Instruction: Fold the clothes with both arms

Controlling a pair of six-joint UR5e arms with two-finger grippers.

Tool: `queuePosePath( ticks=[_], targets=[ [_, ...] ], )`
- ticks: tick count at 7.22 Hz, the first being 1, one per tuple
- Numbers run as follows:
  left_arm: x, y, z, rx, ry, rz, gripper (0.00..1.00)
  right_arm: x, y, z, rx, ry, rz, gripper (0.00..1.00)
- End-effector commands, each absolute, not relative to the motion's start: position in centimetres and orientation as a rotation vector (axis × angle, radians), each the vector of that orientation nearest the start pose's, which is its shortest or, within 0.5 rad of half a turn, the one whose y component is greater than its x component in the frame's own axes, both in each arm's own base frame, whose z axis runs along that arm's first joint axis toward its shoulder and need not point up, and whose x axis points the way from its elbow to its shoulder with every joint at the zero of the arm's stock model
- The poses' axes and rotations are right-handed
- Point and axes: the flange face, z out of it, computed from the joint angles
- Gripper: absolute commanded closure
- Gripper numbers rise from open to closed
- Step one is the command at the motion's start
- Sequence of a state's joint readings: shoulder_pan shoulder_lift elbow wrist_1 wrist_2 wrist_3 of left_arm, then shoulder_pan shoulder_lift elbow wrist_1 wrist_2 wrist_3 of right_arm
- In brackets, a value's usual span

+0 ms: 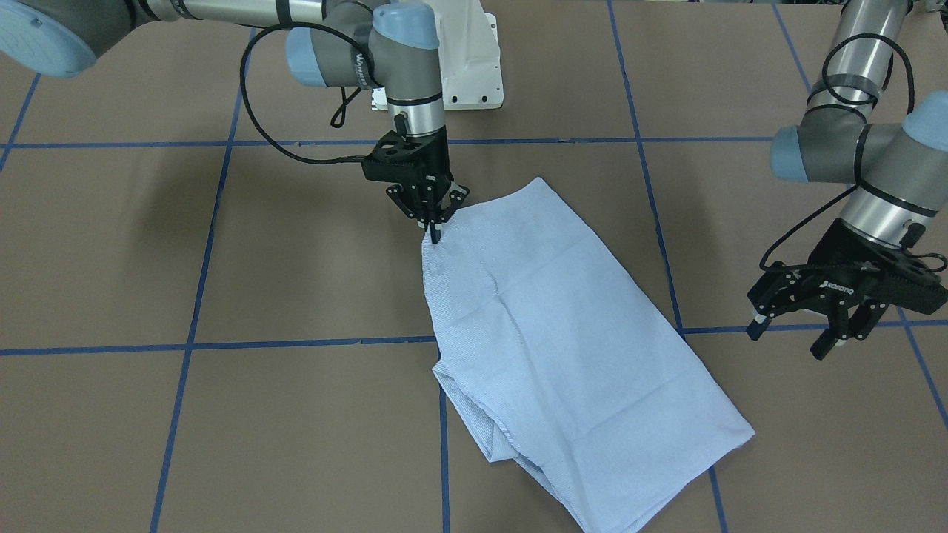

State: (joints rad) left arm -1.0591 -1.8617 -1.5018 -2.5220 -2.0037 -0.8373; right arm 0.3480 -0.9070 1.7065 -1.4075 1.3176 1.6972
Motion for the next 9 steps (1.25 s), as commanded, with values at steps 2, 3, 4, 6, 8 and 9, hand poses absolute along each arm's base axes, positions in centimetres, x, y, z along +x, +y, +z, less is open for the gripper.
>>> queuePosePath(
  ticks=[2, 3, 4, 6, 8, 9],
  targets=[
    [25.8, -46.8, 37.9, 0.477, 1.238, -0.147, 0.00, -54.9, -31.7, 20.7, 0.387, -0.967, 0.529, 1.00],
    [27.6, -43.3, 36.5, 0.392, 1.294, -0.215, 0.00, -55.2, -31.1, 20.6, 0.392, -0.969, 0.525, 1.00],
    [30.8, -39.9, 36.0, 0.352, 1.311, -0.315, 0.00, -55.3, -31.2, 20.8, 0.392, -0.965, 0.524, 1.00],
    [38.6, -33.5, 35.7, 0.195, 1.319, -0.540, 0.01, -55.4, -31.1, 20.8, 0.393, -0.963, 0.523, 1.00],
    [45.0, -30.2, 33.0, 0.048, 1.206, -0.719, 0.24, -55.4, -31.1, 20.8, 0.401, -0.963, 0.528, 1.00],
    [48.8, -28.7, 29.6, -0.024, 1.147, -0.770, 0.29, -55.4, -31.1, 20.9, 0.404, -0.961, 0.530, 1.00]
  ],
)
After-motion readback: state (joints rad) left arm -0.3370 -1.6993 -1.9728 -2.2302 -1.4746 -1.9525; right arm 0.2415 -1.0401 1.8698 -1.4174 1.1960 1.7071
